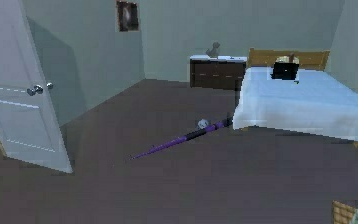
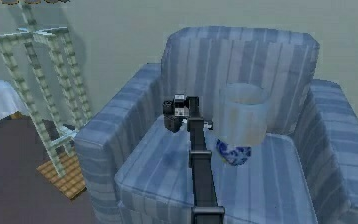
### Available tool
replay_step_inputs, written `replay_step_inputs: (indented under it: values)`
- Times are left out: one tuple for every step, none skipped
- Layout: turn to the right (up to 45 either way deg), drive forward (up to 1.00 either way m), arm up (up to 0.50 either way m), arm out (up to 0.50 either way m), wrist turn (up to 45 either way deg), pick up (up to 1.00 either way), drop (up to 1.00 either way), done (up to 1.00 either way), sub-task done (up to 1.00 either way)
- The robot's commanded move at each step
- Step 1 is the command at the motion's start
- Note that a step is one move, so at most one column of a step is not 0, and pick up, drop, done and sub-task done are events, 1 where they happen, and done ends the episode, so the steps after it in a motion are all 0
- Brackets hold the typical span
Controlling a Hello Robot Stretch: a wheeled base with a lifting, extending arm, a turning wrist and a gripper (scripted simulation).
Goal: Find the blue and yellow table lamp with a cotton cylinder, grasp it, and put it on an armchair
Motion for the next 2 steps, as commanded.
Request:
replay_step_inputs:
  values:
    - [0.0, 0.0, -0.32, 0.0, 0.0, 0.0, 0.0, 0.0, 0.0]
    - [0.0, 0.0, 0.0, 0.0, 0.0, 0.0, 1.0, 0.0, 0.0]
